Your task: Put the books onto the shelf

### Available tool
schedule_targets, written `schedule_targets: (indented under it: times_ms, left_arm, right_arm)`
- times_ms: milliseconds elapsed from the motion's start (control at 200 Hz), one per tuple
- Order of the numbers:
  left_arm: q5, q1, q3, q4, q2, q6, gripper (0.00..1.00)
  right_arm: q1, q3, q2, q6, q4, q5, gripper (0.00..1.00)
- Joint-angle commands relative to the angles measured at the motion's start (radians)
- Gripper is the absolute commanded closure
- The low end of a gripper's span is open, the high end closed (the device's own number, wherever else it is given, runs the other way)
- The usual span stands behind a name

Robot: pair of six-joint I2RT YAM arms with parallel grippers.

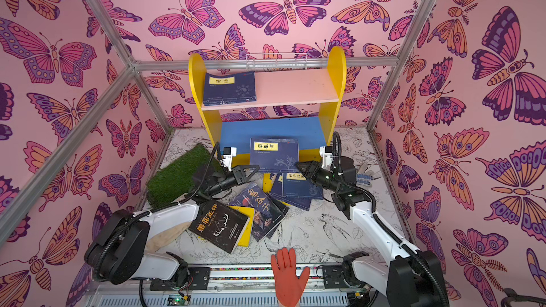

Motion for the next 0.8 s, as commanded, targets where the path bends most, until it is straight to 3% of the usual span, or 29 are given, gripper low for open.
schedule_targets:
  times_ms: [0, 250, 796]
  left_arm:
    - [-0.024, 0.005, -0.015, 0.088, -0.035, 0.035, 1.00]
    - [-0.035, 0.005, -0.031, 0.125, -0.056, 0.043, 1.00]
    - [-0.027, 0.002, -0.035, 0.113, -0.038, 0.047, 1.00]
  right_arm:
    - [0.005, 0.001, -0.014, 0.052, 0.069, -0.029, 0.64]
    - [0.007, -0.019, -0.003, 0.043, 0.030, -0.013, 0.61]
    - [0.034, 0.031, 0.063, 0.102, 0.159, -0.063, 0.70]
